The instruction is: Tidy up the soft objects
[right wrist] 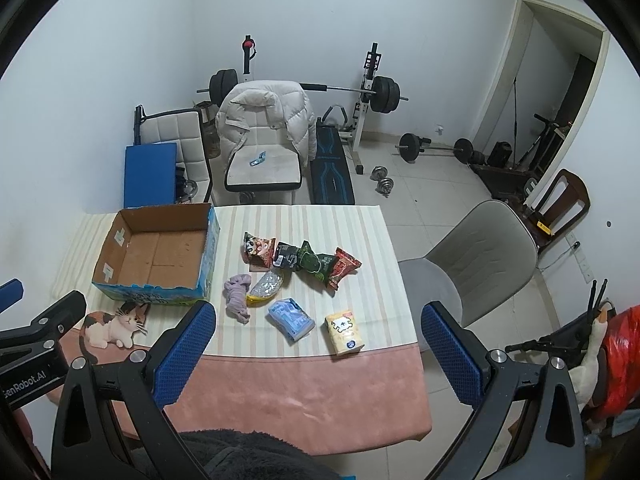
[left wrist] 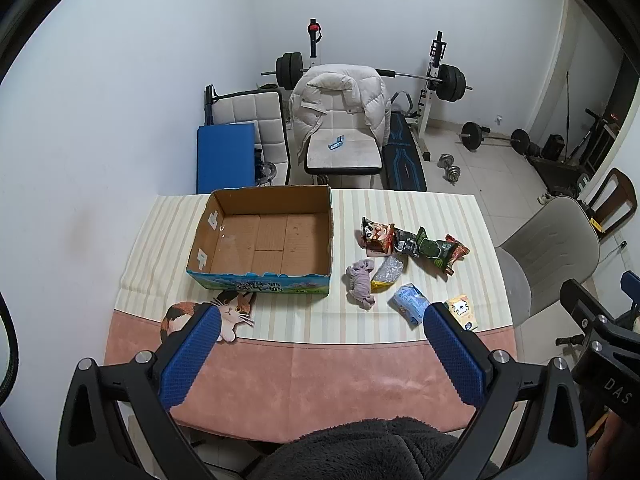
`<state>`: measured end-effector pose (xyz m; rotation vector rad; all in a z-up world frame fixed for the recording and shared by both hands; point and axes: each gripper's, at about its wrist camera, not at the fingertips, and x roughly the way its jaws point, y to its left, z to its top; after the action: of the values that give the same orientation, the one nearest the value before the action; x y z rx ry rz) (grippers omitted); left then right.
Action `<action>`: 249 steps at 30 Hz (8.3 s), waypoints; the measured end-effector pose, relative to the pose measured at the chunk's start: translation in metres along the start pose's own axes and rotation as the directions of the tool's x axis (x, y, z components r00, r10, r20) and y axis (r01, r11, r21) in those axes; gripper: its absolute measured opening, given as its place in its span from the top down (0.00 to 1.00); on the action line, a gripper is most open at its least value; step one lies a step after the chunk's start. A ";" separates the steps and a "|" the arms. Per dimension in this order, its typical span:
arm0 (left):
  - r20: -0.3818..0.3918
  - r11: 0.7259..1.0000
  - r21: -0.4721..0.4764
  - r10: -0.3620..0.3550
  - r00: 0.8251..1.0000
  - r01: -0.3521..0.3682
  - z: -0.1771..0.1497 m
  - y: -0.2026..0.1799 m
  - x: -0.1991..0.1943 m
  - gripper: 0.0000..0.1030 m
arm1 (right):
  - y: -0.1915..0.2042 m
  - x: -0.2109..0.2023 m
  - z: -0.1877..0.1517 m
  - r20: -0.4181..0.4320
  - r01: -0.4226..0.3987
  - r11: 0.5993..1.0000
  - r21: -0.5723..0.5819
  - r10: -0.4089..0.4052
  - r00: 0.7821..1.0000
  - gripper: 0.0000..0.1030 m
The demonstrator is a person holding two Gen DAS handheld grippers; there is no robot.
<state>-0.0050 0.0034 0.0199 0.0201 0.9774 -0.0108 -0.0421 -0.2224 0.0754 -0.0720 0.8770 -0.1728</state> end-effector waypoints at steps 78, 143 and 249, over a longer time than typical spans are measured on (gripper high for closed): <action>-0.765 0.900 -0.422 -0.419 0.489 0.111 -0.064 -0.168 0.498 0.32 | -0.103 0.493 -0.129 -0.683 -0.123 0.986 0.115 0.169 0.711 0.07; -0.691 0.961 -0.159 -0.272 0.669 0.226 0.124 0.149 0.588 0.62 | 0.356 0.574 0.040 -0.532 -0.222 0.974 -0.051 0.161 0.831 0.36; -0.710 0.966 0.148 -0.046 0.703 0.212 -0.027 -0.195 0.531 0.68 | -0.091 0.572 -0.116 -0.684 -0.139 0.874 0.465 0.454 0.571 0.59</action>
<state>0.2662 -0.1911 -0.4380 0.1712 1.7516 -0.2631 0.2163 -0.4141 -0.4203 0.5600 1.7158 -0.0254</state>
